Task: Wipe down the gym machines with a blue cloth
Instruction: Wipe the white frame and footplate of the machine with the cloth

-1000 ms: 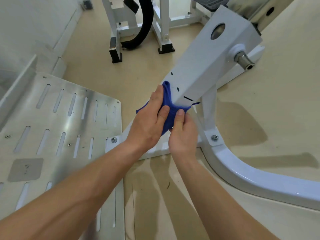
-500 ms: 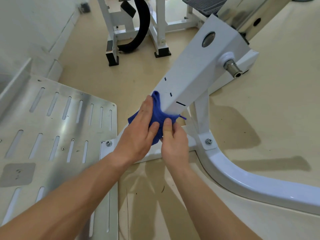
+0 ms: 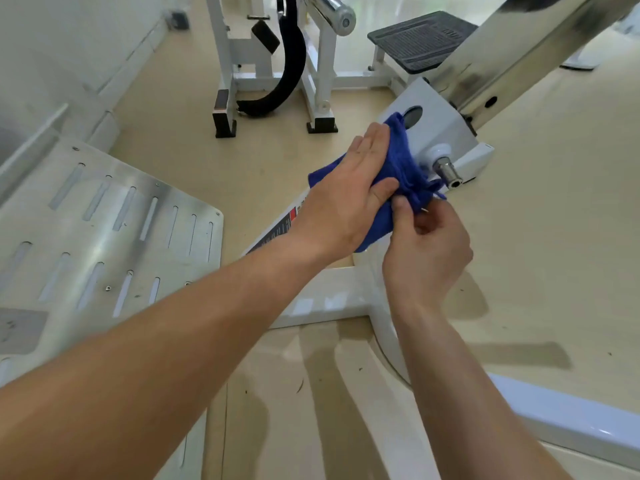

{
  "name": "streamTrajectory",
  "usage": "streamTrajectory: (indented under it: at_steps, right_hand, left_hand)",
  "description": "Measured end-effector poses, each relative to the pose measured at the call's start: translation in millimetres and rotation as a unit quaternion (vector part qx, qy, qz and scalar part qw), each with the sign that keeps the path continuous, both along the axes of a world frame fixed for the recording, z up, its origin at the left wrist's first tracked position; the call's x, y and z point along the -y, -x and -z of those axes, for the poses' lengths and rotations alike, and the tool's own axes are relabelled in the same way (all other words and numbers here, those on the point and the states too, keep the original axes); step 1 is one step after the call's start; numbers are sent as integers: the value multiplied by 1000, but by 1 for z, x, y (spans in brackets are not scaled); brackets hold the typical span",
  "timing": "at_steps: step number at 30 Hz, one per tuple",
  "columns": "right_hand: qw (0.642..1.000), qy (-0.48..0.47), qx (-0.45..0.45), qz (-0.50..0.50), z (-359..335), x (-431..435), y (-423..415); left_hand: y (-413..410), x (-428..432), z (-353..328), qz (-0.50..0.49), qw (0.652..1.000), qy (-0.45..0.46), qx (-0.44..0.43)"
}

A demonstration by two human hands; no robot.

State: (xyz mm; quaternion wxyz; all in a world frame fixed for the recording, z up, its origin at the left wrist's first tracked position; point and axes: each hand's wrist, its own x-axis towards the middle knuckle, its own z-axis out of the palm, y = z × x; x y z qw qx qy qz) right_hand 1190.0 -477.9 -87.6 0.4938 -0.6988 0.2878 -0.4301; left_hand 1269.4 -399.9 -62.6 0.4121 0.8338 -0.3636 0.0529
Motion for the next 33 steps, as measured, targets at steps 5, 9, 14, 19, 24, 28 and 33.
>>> streamTrajectory:
  at_steps: [5, 9, 14, 19, 24, 28, 33]
  right_hand:
    - [998, -56, -6, -6, 16, -2, -6]
    - [993, -97, -21, -65, 20, -3, 0]
    - [987, -128, 10, -94, 4, -3, 13]
    - [991, -81, 80, -66, -26, -21, 36]
    - [988, -30, 149, 21, -67, 7, 30]
    - [997, -15, 68, 45, -76, 47, 23]
    - [987, -139, -50, -63, -52, 69, 18]
  left_hand:
    - [5, -6, 9, -11, 1000, 8, 1]
    - [9, -17, 24, -39, 999, -7, 3]
    - [17, -16, 14, -77, 996, 8, 49]
    - [24, -17, -18, -66, 995, 32, 67]
    - [27, 27, -63, -57, 992, 75, 85]
    - [34, 51, -55, -32, 997, 48, 57]
    - [30, 41, -36, -37, 999, 29, 13]
